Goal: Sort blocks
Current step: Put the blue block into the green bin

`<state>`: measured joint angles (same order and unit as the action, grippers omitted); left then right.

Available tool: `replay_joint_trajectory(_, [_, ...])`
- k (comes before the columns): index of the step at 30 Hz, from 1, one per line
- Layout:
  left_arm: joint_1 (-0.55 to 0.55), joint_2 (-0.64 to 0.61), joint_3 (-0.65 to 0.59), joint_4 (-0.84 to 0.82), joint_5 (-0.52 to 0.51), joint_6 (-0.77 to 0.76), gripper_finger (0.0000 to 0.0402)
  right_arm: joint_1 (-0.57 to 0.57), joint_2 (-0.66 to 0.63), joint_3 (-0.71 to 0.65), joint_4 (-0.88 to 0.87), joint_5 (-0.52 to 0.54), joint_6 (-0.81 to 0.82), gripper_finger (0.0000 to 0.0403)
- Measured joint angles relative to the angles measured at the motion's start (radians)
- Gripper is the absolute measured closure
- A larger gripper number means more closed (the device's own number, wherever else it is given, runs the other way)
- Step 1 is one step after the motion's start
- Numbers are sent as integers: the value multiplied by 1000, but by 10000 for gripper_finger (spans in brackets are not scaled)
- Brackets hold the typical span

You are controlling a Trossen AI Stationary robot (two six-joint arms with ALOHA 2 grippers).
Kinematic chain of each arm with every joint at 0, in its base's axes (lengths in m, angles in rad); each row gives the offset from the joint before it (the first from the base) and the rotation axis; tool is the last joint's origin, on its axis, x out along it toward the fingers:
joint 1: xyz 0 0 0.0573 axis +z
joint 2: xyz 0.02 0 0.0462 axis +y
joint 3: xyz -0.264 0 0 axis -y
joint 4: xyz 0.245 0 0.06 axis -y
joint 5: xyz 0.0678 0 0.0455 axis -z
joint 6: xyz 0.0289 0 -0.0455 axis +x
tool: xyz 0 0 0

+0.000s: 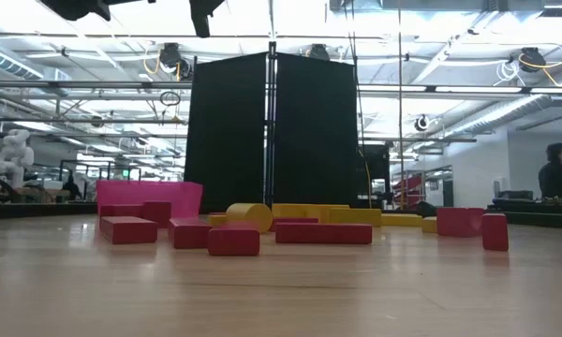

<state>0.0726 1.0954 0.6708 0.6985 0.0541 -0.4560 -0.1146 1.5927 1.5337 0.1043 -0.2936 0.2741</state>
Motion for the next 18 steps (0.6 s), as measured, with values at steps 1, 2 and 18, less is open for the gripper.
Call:
replay_joint_trajectory(1, [0,0,0,0,4,0,155,0,9,0,1,-1,2,321])
replay_joint_trajectory(2, [-1,0,0,-4,7,0,155,0,15,0,6,-3,4,321])
replay_joint_trajectory(18, [1,0,0,50,60,-3,155,-9,33,1,57,-4,22,321])
